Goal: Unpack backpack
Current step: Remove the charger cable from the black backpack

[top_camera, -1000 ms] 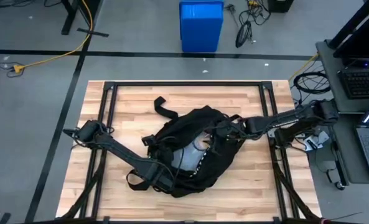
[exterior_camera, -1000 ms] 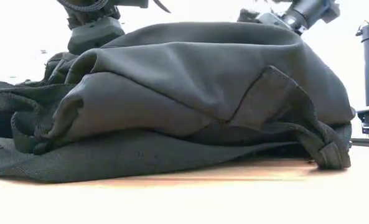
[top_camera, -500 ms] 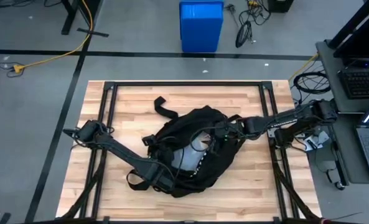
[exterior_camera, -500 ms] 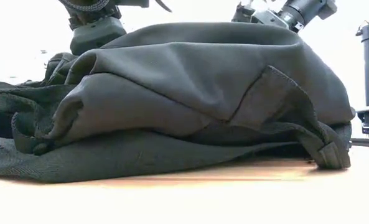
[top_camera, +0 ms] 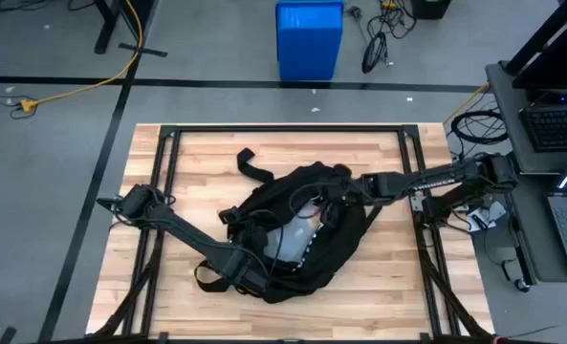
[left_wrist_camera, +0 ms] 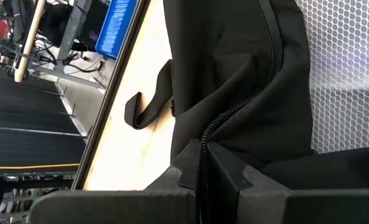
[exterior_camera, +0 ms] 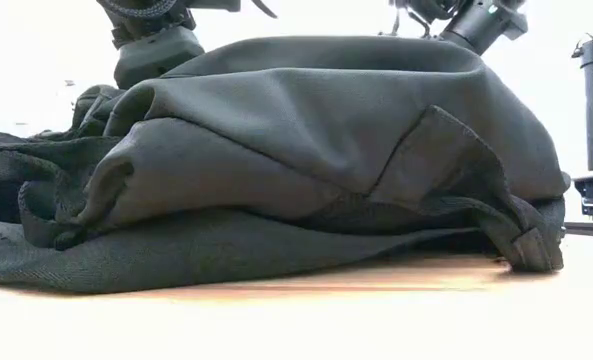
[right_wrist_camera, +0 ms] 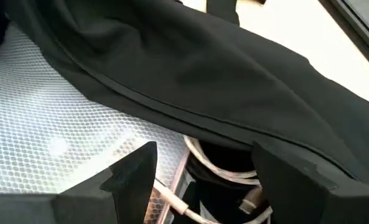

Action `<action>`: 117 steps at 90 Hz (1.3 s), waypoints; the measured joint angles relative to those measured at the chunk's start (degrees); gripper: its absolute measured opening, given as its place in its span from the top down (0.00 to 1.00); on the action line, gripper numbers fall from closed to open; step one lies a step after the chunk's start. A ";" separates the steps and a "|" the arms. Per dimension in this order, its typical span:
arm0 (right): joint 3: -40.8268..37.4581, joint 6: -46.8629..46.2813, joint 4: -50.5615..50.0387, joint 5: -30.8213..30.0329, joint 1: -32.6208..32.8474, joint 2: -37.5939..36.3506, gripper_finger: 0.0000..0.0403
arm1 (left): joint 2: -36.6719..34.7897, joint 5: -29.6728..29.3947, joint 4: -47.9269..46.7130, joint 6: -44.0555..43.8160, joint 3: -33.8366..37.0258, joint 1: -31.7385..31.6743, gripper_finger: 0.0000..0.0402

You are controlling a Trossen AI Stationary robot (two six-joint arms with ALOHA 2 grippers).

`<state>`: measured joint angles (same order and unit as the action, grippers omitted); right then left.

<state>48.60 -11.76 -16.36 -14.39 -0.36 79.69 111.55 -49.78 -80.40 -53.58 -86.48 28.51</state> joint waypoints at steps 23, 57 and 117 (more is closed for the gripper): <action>0.00 5.77 0.57 2.80 -1.11 3.76 0.37 | 0.00 0.00 0.57 0.32 0.00 -0.22 0.98; 0.11 5.13 1.82 6.92 -4.58 8.63 0.38 | 0.00 0.00 0.63 0.33 0.00 -0.37 0.98; 0.11 7.41 1.81 14.31 -4.46 8.65 0.50 | 0.00 0.07 1.05 0.31 0.00 -0.37 0.98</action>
<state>48.71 -4.35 -14.55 -0.09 -4.82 88.33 111.55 -49.71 -79.35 -53.28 -86.48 28.14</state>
